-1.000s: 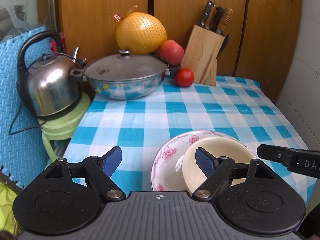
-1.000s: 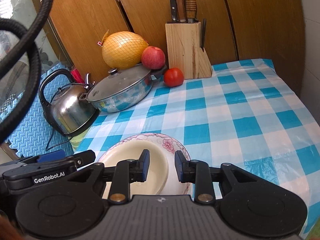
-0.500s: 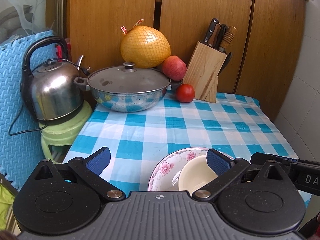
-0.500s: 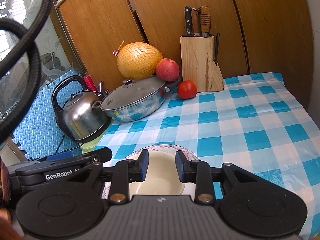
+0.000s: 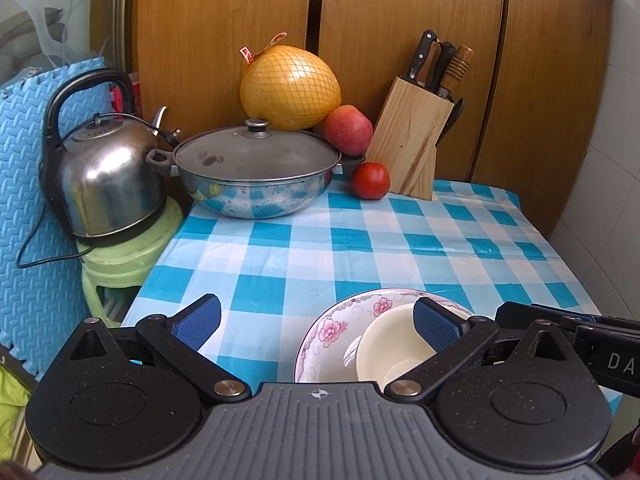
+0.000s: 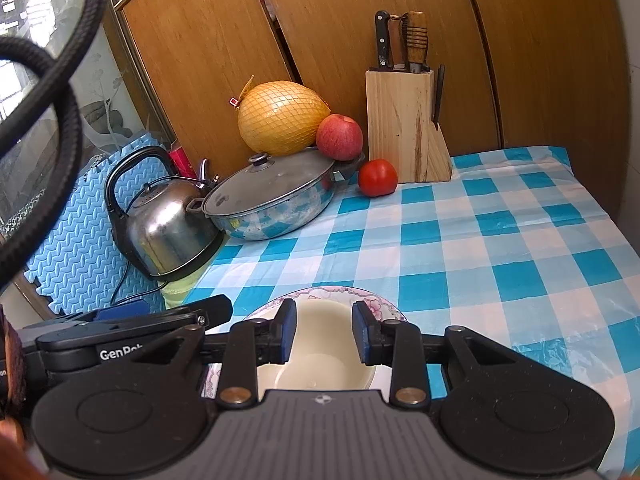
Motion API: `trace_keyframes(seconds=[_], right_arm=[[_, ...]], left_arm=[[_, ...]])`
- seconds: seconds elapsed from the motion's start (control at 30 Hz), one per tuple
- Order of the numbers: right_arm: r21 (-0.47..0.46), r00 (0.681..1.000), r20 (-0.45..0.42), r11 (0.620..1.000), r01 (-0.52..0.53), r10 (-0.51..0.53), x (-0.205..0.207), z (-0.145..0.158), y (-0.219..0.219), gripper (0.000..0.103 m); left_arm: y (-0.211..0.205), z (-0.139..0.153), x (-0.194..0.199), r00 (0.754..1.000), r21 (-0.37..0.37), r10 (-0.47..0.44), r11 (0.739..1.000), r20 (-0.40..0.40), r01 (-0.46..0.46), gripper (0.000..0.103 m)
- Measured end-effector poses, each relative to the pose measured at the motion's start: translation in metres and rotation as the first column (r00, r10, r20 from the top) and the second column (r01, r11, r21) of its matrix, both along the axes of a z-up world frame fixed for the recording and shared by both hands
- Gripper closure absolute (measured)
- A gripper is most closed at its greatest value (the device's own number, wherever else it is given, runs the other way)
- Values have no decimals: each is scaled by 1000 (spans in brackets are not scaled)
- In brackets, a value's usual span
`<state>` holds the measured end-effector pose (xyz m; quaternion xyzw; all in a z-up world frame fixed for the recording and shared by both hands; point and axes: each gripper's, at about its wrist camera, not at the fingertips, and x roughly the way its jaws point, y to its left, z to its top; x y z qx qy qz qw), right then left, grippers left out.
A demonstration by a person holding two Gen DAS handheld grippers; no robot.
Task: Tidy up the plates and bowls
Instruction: 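Open both tools to release the bowls in the dish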
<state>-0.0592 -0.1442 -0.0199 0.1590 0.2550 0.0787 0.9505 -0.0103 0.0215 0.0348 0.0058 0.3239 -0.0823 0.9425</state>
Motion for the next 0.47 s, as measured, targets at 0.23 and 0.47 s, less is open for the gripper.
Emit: trace_keyframes(seconds=[0.23,0.47], right_arm=[[0,1000,4,1000,3,-3,0,0,0,73],[8,1000,11,1000,14,-14,-1,-1,-2,70]], left_arm=[[-1,0,-2,1000,21,-1,1000,24,0,0],[-3,1,-4,999,40,0,999,42,-2,0]])
